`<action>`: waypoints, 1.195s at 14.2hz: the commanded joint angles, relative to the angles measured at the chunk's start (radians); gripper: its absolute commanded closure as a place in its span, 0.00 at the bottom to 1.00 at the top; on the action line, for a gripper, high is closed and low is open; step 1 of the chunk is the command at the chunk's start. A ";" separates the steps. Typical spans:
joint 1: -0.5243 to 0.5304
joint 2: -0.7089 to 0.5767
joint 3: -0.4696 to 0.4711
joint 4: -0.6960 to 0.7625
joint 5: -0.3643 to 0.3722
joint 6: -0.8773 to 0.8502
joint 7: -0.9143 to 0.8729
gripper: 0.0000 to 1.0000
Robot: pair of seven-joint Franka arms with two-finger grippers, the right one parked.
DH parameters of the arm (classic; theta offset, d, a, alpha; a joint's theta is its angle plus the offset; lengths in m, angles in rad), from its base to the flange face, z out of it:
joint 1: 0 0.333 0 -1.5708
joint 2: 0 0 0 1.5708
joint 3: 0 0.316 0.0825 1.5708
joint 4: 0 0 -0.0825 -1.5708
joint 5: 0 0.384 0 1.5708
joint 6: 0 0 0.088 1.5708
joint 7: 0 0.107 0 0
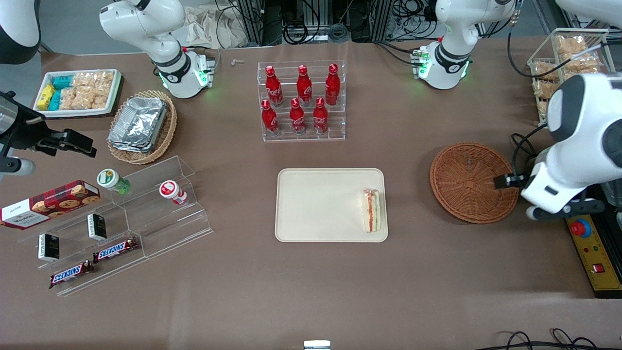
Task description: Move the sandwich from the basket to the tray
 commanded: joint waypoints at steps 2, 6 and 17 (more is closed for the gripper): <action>0.000 -0.155 0.060 -0.143 -0.057 0.039 0.156 0.00; 0.000 -0.290 0.081 -0.317 -0.056 0.175 0.175 0.00; -0.034 -0.212 0.148 -0.136 -0.152 0.142 0.236 0.00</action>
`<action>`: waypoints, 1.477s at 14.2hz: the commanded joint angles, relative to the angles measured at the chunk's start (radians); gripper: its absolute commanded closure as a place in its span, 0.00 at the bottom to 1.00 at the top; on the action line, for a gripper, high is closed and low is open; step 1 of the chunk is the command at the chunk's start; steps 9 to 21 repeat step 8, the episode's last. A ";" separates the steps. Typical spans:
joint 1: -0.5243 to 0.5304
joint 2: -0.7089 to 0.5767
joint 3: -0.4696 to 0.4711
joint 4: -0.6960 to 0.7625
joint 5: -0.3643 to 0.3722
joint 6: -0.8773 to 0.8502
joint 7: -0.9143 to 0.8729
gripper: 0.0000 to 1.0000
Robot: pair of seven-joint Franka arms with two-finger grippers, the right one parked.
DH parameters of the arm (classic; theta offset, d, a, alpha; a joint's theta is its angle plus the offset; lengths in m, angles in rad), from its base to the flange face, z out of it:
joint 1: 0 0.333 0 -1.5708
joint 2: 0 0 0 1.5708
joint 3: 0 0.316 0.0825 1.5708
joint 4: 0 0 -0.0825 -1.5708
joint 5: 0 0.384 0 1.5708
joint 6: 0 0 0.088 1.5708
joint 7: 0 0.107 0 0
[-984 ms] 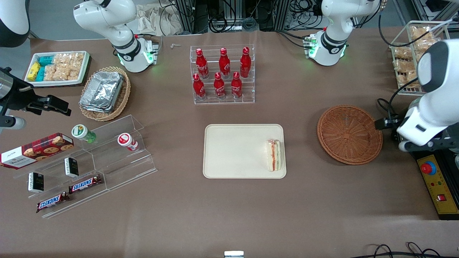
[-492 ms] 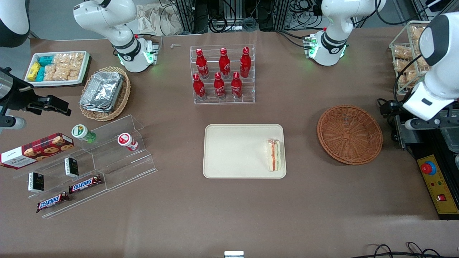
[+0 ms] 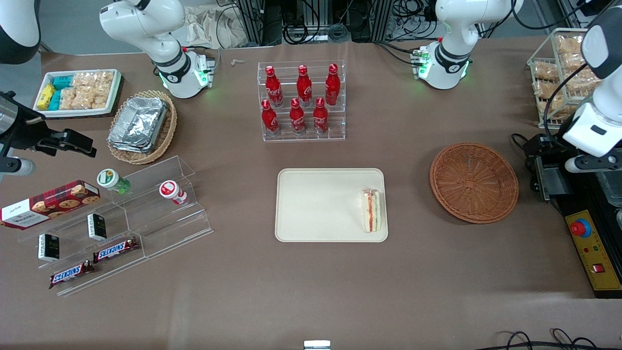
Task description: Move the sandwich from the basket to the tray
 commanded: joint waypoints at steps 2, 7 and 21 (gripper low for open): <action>-0.001 0.094 0.011 0.187 -0.034 -0.144 0.102 0.00; -0.002 0.156 0.008 0.345 -0.037 -0.267 0.101 0.00; -0.002 0.156 0.007 0.345 -0.037 -0.267 0.101 0.00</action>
